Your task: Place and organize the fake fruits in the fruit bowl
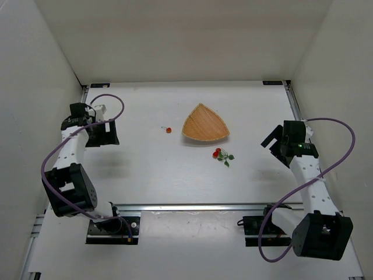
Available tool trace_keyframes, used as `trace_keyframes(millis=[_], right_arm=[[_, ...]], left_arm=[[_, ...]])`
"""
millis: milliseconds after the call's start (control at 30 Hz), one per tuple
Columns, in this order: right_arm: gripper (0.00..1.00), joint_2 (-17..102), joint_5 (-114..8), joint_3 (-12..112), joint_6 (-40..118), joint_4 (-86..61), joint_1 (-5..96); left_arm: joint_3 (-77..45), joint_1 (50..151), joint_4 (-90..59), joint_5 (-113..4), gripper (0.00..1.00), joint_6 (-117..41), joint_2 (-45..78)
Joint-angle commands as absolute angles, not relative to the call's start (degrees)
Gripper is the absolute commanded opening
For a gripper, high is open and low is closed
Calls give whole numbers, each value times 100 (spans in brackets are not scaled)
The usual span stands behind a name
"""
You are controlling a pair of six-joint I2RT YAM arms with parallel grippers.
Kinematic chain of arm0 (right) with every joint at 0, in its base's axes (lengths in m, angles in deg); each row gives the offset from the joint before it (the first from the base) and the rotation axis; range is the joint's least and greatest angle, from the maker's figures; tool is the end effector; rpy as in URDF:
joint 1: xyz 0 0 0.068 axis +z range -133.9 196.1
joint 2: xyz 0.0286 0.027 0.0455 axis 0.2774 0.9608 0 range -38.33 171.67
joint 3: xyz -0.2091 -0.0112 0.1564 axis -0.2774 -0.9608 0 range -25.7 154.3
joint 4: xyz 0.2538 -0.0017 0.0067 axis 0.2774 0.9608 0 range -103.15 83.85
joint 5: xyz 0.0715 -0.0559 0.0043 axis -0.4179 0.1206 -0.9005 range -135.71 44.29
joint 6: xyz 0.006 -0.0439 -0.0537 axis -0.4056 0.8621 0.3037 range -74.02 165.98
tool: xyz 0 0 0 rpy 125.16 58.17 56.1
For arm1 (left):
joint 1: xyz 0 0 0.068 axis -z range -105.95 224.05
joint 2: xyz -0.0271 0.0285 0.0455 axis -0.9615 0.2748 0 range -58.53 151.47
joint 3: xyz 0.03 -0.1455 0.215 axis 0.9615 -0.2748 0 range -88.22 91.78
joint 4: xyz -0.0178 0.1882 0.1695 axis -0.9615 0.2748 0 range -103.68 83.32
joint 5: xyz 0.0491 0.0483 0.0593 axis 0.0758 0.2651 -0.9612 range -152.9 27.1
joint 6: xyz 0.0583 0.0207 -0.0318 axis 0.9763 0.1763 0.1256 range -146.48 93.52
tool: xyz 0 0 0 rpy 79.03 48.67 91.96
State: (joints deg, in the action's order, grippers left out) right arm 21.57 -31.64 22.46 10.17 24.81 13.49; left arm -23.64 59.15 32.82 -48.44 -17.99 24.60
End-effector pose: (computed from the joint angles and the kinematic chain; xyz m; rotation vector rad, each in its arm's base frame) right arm 0.2202 -0.0238 0.2439 0.8928 2.2319 -0.0321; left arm 0.2817 0.0603 0.2286 -0.0741 2.6583 -0.2110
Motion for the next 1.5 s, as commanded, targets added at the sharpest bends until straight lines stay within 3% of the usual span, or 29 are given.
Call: trace_keyframes(millis=[0, 133, 267, 500, 667, 733, 867, 1467], right_arm=[[100, 2047, -3340, 2167, 1161, 2465, 1320], [100, 2047, -3525, 2167, 1433, 2403, 1381], [100, 1985, -3525, 2115, 1592, 2237, 1600], [100, 2266, -3104, 2176, 1583, 2183, 2436], [100, 2328, -2998, 2124, 1320, 2236, 2787], [100, 2276, -2945, 2063, 1320, 2289, 2840], [100, 2161, -2945, 1957, 1372, 2289, 2841], [100, 2407, -2831, 2018, 1531, 2394, 2788]], left_arm=[[-2283, 5902, 3281, -4481, 100, -1567, 2110], [-2196, 6480, 3281, -4549, 100, -1251, 2057], [-1625, 7956, 3281, -5936, 100, -970, 2513], [472, 9776, 3281, -6387, 100, -380, 4670], [1863, 9971, 3404, -6264, 100, -599, 6107], [2189, 9902, 3404, -6317, 95, -652, 6450], [2243, 9848, 3404, -6045, 84, -381, 6645], [2314, 9954, 3457, -5991, 70, -231, 7392]])
